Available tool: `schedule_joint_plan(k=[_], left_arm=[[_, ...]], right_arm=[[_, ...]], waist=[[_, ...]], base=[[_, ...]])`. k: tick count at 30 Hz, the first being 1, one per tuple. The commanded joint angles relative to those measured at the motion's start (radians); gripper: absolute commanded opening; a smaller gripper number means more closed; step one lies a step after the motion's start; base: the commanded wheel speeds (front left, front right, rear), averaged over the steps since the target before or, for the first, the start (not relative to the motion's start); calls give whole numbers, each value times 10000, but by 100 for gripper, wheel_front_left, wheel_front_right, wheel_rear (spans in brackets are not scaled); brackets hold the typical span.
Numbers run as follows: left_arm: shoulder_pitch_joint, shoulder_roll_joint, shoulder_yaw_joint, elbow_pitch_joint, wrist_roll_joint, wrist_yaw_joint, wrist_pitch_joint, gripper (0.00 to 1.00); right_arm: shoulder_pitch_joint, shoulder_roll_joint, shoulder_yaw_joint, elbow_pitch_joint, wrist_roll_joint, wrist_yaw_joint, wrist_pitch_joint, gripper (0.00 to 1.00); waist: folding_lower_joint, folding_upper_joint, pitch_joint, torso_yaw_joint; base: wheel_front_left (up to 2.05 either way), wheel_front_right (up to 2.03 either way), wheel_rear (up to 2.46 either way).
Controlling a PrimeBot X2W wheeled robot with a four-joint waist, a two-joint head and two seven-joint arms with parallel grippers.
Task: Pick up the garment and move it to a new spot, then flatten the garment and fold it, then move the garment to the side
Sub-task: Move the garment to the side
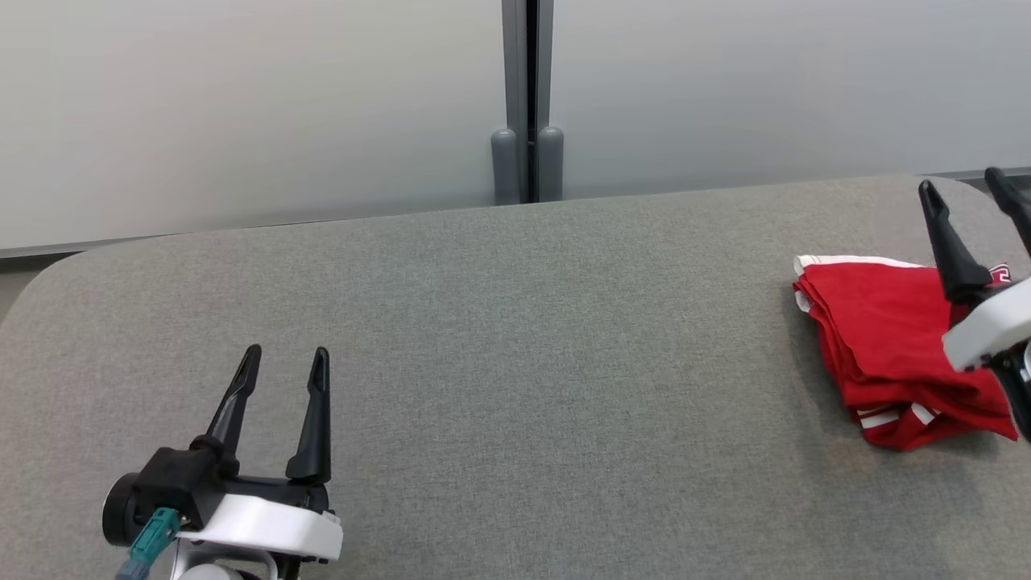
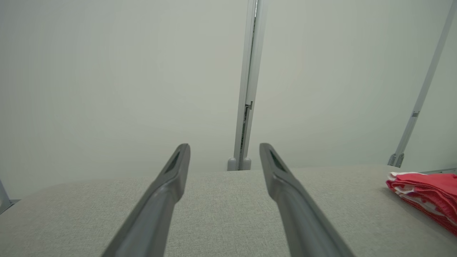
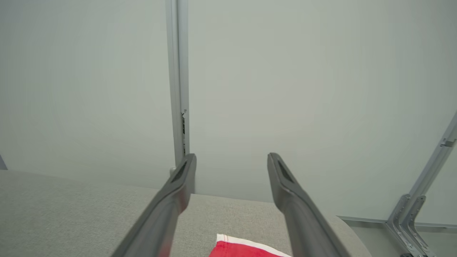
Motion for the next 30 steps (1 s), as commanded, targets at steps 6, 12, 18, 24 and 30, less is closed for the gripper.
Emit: schedule_joint_plan(k=[6,12,18,24,30], left_arm=[[397,50,202,17,-250,6,7,100],[618,-47,412,106,-154,-95,7,100],[772,-242,664,198,82,-215,5,100],[692,-415,825,472,268,-394,7,100],[594,-512,868,713,364,-518,7,100]], right_arm=[[2317,870,-1894,-1854,-1028,0,-42,100],[4153,2012,-3203,-3114,-2011,0,-43,100],[4943,2828,-3758,-3680,-2554,0,-44,100],[5253,3183,-3650,-3848,-2734,0,-44,100],[5363,3355,-3579,-3874,-2820,0,-45,100]], waist=[[0,0,-195,220],[0,0,-230,327],[0,0,-205,360],[0,0,-217,412],[0,0,-231,435]], base=[[0,0,0],[0,0,0],[0,0,0],[0,0,0],[0,0,0]])
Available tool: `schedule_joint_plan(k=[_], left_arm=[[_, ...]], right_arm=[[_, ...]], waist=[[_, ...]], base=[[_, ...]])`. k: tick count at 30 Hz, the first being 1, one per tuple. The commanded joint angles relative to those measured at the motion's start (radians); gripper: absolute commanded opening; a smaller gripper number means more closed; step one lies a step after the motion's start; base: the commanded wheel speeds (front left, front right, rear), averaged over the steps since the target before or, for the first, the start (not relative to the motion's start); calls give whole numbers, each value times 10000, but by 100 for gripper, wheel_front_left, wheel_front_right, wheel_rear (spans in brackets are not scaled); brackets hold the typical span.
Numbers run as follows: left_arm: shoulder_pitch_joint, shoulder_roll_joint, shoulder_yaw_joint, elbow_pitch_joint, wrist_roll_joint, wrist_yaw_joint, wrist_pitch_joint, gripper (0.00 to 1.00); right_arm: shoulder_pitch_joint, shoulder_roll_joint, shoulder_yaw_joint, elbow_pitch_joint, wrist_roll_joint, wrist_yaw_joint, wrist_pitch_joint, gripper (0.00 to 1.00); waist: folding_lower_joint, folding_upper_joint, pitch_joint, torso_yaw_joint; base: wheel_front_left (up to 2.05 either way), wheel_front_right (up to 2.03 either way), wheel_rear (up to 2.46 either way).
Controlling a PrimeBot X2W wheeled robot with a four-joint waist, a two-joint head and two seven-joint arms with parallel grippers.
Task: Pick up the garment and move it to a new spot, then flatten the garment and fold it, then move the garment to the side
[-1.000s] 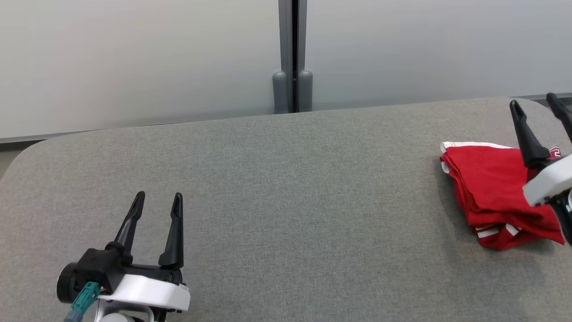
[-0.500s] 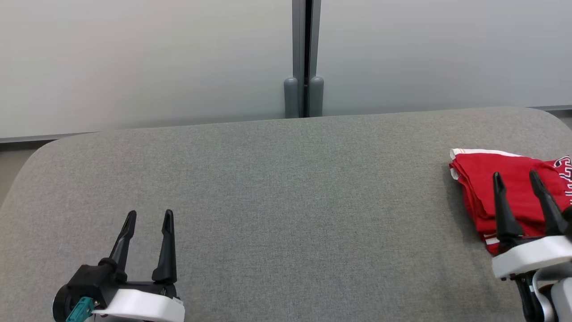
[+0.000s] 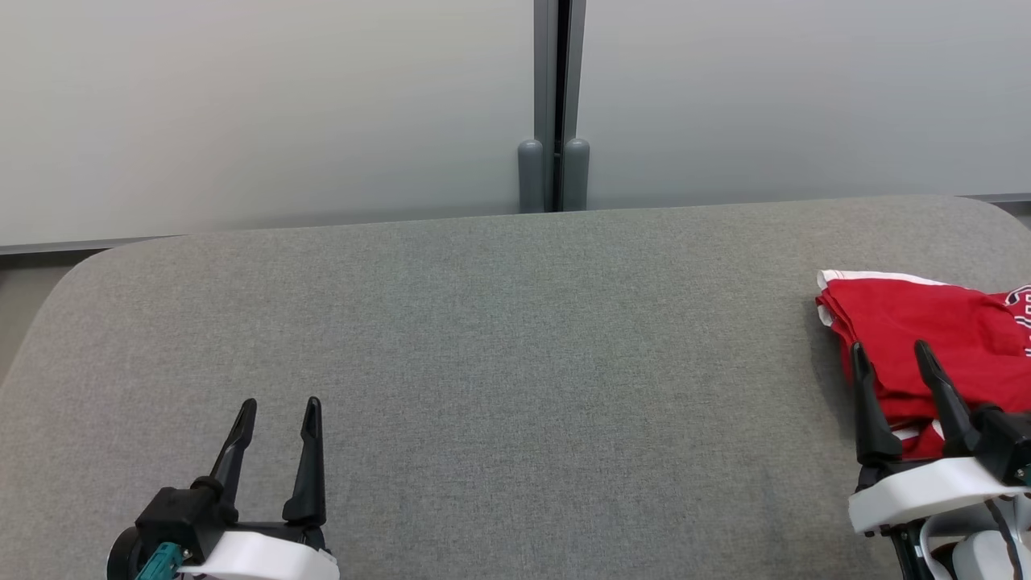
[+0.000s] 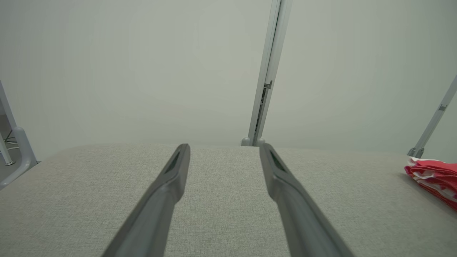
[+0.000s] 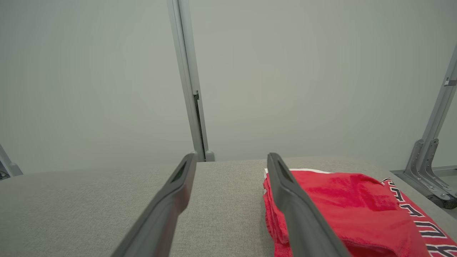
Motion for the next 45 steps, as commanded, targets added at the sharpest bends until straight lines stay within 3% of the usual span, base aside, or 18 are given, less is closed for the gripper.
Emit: schedule_joint_plan(k=[1,22,23,27,45], left_arm=[[-128,15,51,41,48,-38,7,100],[-185,-117,244,306,164,-180,7,100],[-51,-138,200,297,166,-154,0,0],[213,-218,171,658,138,-154,13,0],[-162,-197,542,641,-3086,-270,907,0]], right_arm=[[115,5,13,-16,-23,0,-45,100],[12,-73,360,135,131,0,-45,100],[23,5,383,128,70,0,-2,0],[299,194,448,426,86,0,59,0],[260,446,-91,226,3112,0,935,0]], waist=[[0,0,-4,5],[0,0,-36,8],[0,0,-37,9],[0,0,-37,9],[0,0,-9,11]], base=[[0,0,0],[0,0,0],[0,0,0],[0,0,0],[0,0,0]])
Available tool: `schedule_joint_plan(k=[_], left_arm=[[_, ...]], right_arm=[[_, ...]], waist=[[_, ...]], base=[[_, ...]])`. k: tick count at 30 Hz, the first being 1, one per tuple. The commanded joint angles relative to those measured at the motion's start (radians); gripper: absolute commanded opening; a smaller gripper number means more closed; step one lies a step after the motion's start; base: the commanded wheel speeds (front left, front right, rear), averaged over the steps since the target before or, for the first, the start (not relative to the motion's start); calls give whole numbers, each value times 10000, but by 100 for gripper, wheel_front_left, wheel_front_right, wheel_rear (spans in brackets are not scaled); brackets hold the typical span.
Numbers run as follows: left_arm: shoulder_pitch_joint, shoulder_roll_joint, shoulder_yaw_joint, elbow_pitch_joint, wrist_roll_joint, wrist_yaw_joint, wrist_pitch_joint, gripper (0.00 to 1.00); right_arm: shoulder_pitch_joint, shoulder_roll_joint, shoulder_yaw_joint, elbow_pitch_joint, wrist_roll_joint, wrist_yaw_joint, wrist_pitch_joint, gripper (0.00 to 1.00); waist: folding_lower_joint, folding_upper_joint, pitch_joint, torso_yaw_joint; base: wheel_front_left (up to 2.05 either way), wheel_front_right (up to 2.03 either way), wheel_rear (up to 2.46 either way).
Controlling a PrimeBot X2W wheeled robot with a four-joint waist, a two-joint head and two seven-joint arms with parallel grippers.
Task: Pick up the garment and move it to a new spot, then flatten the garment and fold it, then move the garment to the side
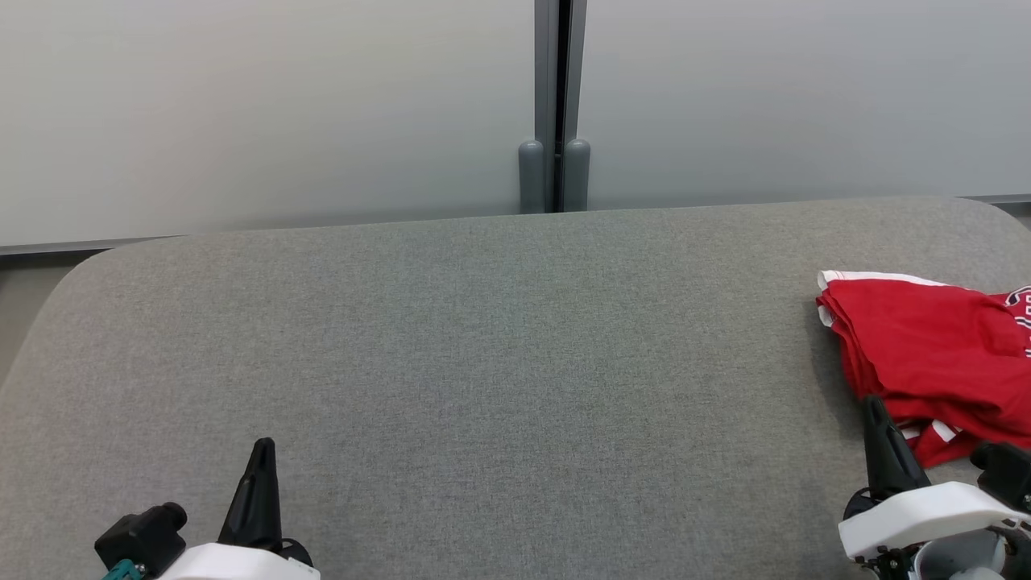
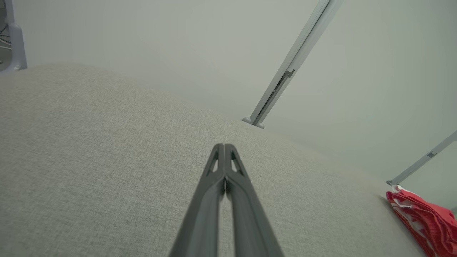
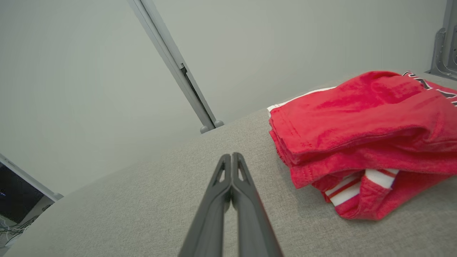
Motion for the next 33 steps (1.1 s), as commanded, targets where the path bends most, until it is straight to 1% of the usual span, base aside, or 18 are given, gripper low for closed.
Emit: schedule_joint_plan(k=[1,3,26,33], left_arm=[[-384,55,104,-182,-434,-79,89,0],[-401,57,121,-184,-593,-85,130,0],[-766,81,479,-217,-3915,-196,1031,0],[-844,87,568,-220,-4730,-230,1260,0]], right_arm=[[-236,-44,-133,-225,416,0,107,0],[-237,-31,-158,-234,566,0,149,0],[-270,232,-695,-439,3674,-1,1040,0],[-277,298,-827,-489,4449,-1,1258,0]], waist=[[0,-1,3,1],[0,-1,4,1],[0,-1,43,5],[0,-1,54,6]], base=[[0,0,0],[0,0,0],[0,0,0],[0,0,0]])
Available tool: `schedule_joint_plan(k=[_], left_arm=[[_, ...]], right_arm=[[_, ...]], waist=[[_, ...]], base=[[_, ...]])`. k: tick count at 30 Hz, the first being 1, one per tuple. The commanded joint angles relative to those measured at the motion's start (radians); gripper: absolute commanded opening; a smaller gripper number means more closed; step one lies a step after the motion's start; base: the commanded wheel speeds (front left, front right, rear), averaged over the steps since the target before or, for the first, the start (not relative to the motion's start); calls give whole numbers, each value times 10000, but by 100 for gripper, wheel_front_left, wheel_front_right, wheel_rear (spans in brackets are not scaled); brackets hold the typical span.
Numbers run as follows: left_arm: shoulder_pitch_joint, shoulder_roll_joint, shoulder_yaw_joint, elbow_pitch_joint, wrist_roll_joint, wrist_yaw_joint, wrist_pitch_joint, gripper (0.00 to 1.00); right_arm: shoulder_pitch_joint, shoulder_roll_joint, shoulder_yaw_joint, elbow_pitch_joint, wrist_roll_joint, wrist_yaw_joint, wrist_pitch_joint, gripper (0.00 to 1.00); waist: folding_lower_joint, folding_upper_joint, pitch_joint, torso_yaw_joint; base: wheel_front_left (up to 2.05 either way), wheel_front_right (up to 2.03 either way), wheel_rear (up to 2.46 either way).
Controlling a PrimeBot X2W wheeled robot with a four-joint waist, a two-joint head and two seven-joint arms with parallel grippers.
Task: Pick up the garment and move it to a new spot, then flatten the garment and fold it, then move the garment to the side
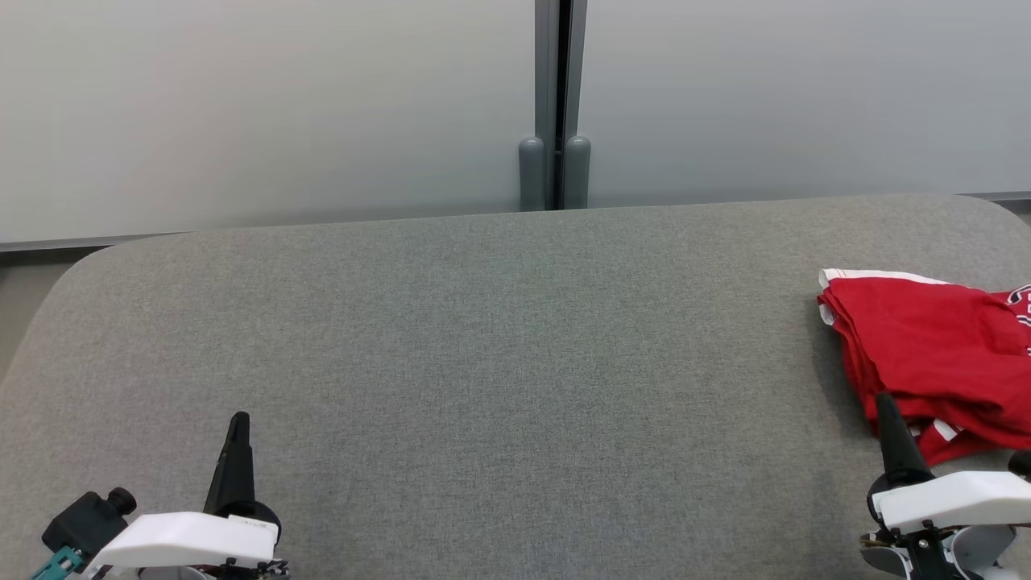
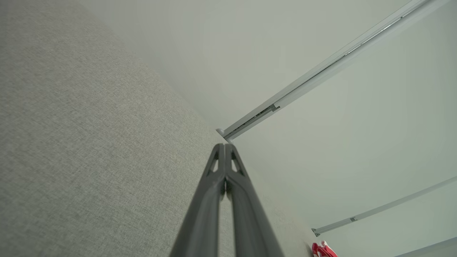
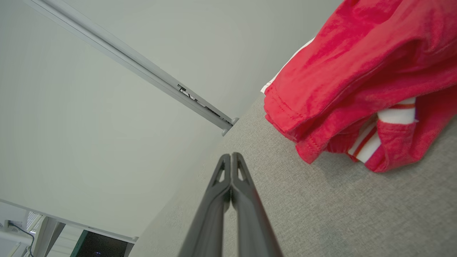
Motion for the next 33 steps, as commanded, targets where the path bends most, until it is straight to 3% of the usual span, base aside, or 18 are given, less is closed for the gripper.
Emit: schedule_joint_plan(k=[1,33], left_arm=[[-279,69,85,-130,-354,-61,107,0],[-594,89,417,-145,-3375,-166,940,0]], right_arm=[[-207,-34,-101,-179,352,1,111,0],[-233,210,-602,-349,3183,1,932,0]], waist=[[0,0,3,1],[0,0,53,5]], base=[[0,0,0],[0,0,0]])
